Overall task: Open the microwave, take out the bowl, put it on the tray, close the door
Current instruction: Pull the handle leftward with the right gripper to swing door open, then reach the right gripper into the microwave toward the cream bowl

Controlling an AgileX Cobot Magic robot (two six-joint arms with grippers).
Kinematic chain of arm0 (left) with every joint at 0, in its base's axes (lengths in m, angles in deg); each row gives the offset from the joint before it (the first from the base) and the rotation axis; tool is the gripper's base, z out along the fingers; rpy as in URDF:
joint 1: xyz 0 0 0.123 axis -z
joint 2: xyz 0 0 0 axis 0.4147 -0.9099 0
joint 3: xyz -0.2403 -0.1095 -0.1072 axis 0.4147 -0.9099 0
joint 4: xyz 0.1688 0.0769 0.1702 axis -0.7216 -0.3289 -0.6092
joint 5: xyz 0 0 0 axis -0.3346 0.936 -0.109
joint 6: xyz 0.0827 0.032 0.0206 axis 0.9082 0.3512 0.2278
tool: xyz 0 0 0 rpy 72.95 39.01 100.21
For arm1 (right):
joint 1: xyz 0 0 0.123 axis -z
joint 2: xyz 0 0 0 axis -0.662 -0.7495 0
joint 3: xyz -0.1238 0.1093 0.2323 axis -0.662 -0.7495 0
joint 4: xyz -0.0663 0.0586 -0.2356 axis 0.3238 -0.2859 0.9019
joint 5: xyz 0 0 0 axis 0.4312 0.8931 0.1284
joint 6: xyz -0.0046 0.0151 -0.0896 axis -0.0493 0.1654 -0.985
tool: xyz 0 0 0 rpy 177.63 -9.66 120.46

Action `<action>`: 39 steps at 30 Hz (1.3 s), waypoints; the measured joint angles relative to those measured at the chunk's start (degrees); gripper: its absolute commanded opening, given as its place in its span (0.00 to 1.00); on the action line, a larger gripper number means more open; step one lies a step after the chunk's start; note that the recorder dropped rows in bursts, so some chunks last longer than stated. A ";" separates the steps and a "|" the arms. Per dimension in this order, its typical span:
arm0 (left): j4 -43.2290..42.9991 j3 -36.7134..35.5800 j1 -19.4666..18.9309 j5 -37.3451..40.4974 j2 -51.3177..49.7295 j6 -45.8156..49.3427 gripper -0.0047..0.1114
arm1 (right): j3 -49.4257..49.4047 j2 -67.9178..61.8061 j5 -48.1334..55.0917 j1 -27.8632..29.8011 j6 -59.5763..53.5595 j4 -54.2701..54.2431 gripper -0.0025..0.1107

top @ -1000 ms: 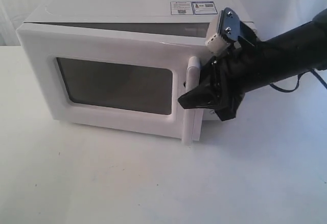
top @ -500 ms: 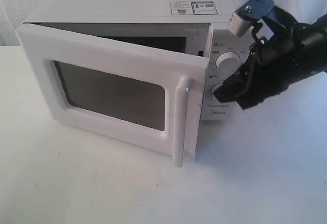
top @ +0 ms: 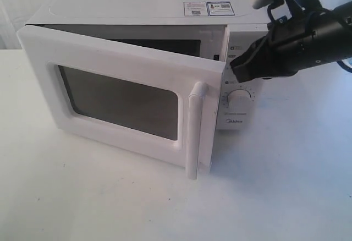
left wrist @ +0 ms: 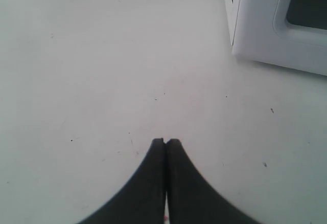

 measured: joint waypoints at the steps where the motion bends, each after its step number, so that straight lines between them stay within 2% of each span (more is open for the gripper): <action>1: 0.00 0.00 0.00 0.00 0.00 0.00 0.04 | 0.00 0.00 0.30 -0.46 -0.15 -0.87 0.02; 9: 0.00 0.00 0.00 0.00 0.00 0.00 0.04 | 0.00 -0.10 14.24 -2.59 -8.84 -4.76 0.02; 22: 0.00 0.00 0.00 0.00 0.00 0.00 0.04 | 0.00 -0.23 16.34 -2.82 -9.26 -10.55 0.02; 35: 0.00 0.00 0.00 0.00 0.00 0.00 0.04 | 0.00 -9.40 20.33 -2.88 -32.09 -28.29 0.02; 39: 0.00 0.00 0.00 0.00 0.00 0.00 0.04 | 1.32 -13.07 21.41 -4.57 -35.26 -31.63 0.02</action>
